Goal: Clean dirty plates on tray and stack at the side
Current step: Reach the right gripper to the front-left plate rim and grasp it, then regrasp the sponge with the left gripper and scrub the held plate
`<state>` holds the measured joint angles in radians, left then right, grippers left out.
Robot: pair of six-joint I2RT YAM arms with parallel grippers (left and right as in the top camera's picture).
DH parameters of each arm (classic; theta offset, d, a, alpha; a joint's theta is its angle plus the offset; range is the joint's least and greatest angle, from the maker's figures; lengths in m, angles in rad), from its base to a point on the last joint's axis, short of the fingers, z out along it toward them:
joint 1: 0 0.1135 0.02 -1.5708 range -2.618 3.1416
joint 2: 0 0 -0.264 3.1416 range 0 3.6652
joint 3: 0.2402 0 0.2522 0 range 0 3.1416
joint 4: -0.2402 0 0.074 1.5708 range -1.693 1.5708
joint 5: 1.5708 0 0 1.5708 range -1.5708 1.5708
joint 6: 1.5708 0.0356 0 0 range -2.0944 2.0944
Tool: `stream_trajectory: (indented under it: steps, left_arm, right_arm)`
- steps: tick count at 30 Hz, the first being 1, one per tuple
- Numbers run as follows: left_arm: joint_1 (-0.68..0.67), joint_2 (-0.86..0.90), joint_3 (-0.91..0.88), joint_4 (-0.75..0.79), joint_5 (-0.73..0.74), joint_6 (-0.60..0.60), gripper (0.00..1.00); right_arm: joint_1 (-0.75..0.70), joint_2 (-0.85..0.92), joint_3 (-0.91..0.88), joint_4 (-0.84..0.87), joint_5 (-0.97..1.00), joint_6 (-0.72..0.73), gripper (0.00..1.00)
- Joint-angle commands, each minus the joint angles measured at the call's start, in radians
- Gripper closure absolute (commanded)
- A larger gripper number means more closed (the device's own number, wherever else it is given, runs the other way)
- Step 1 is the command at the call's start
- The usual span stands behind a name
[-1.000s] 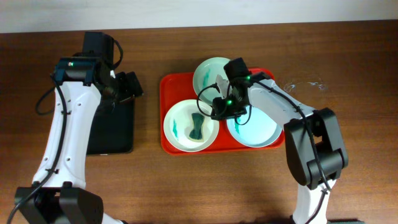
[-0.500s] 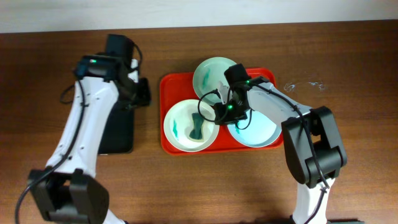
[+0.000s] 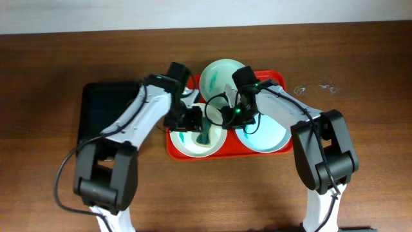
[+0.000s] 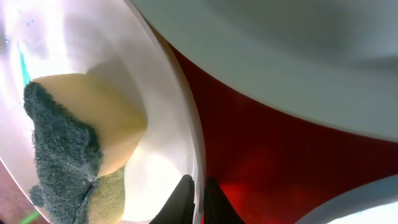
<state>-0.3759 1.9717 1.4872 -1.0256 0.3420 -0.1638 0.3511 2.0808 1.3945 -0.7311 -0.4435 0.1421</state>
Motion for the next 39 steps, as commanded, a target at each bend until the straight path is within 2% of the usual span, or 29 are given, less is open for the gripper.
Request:
stream_trajectory:
  steps: [1,3,6,11,15,20,24,26,31,34,36,38,39]
  left_arm:
    - [-0.035,0.063,-0.013,0.035,0.056,0.017,0.53]
    - [-0.042,0.077,-0.013,0.058,0.073,0.016,0.53]
    - [-0.047,0.088,-0.013,0.079,0.082,0.016,0.6]
    - [-0.047,0.089,-0.013,0.111,0.08,0.014,0.65]
    - [-0.047,0.089,-0.014,0.136,0.021,-0.072,0.71]
    - [-0.047,0.089,-0.017,0.132,0.016,-0.08,0.73]
    - [-0.048,0.089,-0.06,0.169,0.018,-0.139,0.69]
    - [-0.05,0.089,-0.082,0.188,0.017,-0.138,0.71]
    - [-0.05,0.089,-0.095,0.206,0.016,-0.138,0.84]
    - [-0.05,0.089,-0.095,0.21,-0.003,-0.138,0.86]
    - [-0.05,0.089,-0.095,0.211,-0.02,-0.139,0.91]
    - [-0.05,0.089,-0.095,0.21,-0.029,-0.139,1.0]
    - [-0.05,0.089,-0.095,0.21,-0.033,-0.139,1.0]
  right_arm:
    - [-0.004,0.01,-0.011,0.003,-0.016,0.008,0.91]
    - [-0.004,0.01,-0.011,0.003,-0.016,0.008,0.91]
    - [-0.004,0.01,-0.011,0.003,-0.016,0.008,0.91]
    - [-0.004,0.01,-0.011,0.003,-0.016,0.008,0.91]
    - [-0.005,0.01,-0.011,0.003,-0.016,0.008,0.91]
    - [-0.005,0.01,-0.011,0.003,-0.016,0.008,0.91]
    - [-0.005,0.01,-0.011,0.006,-0.016,0.008,0.91]
    - [-0.004,0.01,-0.011,0.006,-0.016,0.008,0.91]
    - [-0.005,0.01,-0.011,0.006,-0.016,0.008,0.91]
    - [-0.004,0.01,-0.011,0.006,-0.016,0.008,0.91]
    - [-0.004,0.01,-0.011,0.006,-0.016,0.008,0.91]
    - [-0.004,0.01,-0.011,0.006,-0.016,0.008,0.91]
    - [-0.005,0.01,-0.011,0.006,-0.016,0.008,0.91]
